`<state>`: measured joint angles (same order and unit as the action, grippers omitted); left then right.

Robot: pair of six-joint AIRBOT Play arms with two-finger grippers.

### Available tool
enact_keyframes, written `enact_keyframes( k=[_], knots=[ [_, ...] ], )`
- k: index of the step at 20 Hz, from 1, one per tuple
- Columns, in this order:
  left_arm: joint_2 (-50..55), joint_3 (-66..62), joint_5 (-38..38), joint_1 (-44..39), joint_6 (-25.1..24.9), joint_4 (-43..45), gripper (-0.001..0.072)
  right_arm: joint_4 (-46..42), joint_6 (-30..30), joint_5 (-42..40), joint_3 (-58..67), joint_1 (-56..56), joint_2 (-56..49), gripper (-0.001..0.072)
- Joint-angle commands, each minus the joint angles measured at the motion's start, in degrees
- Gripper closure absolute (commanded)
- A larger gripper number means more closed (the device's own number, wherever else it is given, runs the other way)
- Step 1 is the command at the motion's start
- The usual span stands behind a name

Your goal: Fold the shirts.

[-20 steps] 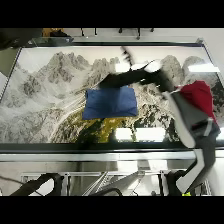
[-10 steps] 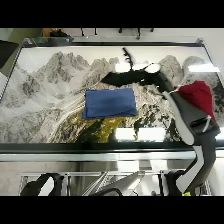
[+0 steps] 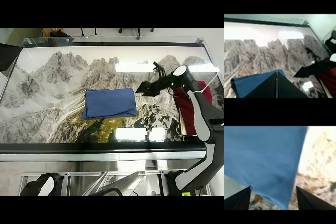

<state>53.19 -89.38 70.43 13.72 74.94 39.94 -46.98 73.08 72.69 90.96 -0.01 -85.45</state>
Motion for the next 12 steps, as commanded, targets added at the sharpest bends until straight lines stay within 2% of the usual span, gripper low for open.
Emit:
enact_keyframes(
  k=[1, 4, 6, 7, 8, 9, 11, 12],
  knots=[
    [0.22, 0.07, -0.37, 0.02, -0.09, -0.98, 0.0687, -1.31, 0.2, -3.67, -5.77, 1.79, -1.66, 0.0088],
    [0.22, 0.09, 0.04, 0.02, -0.09, -0.98, 0.0687, 1.07, 0.04, -5.29, -5.88, 5.35, -4.74, 0.0089],
    [0.22, 0.09, 0.52, 0.02, -0.09, -0.94, 0.0687, 4.9, -2.6, -6.14, -5.88, 7.17, -5.64, 0.0095],
    [0.22, 0.09, 0.55, 0.02, -0.13, -0.92, 0.0687, 6.71, -4.37, -6.93, -5.86, 7.78, -5.6, 0.0187],
    [0.22, 0.07, 0.55, 0.02, -0.13, -0.92, 0.0687, 9.07, -6.54, -7.32, -5.7, 7.87, -5.51, 0.0357],
    [0.22, 0.09, 0.55, 0.02, -0.13, -0.92, 0.0687, 12.37, -8.39, -7.3, -5.53, 7.8, -5.46, 0.0477],
    [0.22, 0.09, 0.68, 0.02, -0.13, -0.96, 0.0687, 16.85, -10.1, -6.14, -4.46, 7.26, -5.01, 0.0668],
    [0.22, 0.09, 1.18, 0.02, -0.13, -0.96, 0.0687, 17.53, -10.16, -5.77, -3.41, 6.99, -4.35, 0.0699]
  ],
)
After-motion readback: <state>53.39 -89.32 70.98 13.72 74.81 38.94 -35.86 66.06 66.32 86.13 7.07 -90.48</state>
